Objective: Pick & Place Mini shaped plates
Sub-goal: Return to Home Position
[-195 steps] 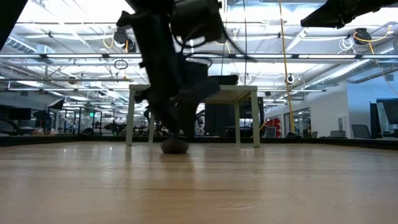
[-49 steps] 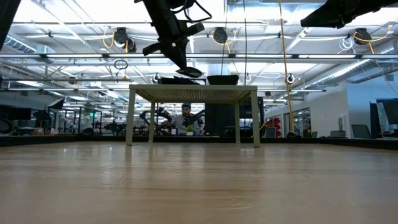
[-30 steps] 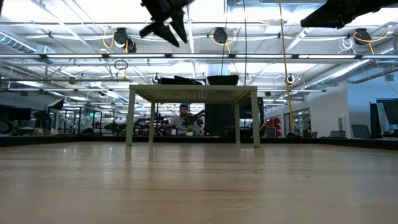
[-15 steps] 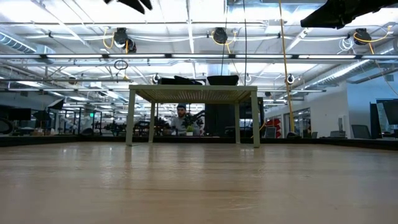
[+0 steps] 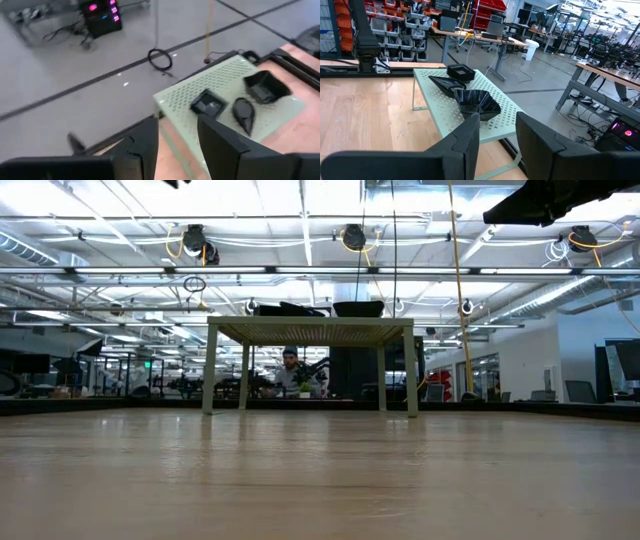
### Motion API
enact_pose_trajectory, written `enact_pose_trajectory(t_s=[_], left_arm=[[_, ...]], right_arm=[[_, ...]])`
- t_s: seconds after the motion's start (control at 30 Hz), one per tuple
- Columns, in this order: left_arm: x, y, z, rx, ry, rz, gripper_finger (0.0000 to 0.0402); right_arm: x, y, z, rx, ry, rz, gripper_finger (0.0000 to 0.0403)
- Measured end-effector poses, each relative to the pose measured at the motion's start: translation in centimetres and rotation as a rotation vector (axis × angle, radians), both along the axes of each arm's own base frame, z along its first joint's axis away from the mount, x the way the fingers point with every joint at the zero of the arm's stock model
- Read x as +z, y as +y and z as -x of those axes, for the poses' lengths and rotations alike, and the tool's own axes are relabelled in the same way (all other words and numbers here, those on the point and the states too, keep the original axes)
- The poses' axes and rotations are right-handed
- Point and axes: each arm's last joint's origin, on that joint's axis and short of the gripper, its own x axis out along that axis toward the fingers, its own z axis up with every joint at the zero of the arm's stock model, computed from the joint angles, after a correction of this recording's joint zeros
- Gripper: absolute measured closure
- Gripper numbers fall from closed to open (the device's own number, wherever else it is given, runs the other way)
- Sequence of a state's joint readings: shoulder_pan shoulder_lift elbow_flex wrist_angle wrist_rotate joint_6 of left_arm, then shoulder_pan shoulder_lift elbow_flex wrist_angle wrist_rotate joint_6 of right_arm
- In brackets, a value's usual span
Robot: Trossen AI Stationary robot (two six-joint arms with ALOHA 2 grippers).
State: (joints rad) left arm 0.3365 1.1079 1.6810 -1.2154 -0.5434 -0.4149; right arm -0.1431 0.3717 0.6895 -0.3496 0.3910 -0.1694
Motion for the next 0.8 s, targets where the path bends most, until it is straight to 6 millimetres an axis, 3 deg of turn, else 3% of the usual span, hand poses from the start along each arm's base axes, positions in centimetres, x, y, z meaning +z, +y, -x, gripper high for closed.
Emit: enact_pose_trajectory(t_s=[0.3,0.53,0.8], left_arm=[[-1.2,-1.8,2.5,0.078,-0.067,0.034,0.0261],[-5.8,-3.0,2.5,0.137,-0.135,0.079,0.0261],[-10.2,-4.3,0.9,-0.003,-0.378,0.074,0.0261]], right_arm=[[0.0,0.0,0.0,0.0,0.0,0.0,0.0287],[0.0,0.0,0.0,0.0,0.0,0.0,0.0287],[0.0,0.0,0.0,0.0,0.0,0.0,0.0287]])
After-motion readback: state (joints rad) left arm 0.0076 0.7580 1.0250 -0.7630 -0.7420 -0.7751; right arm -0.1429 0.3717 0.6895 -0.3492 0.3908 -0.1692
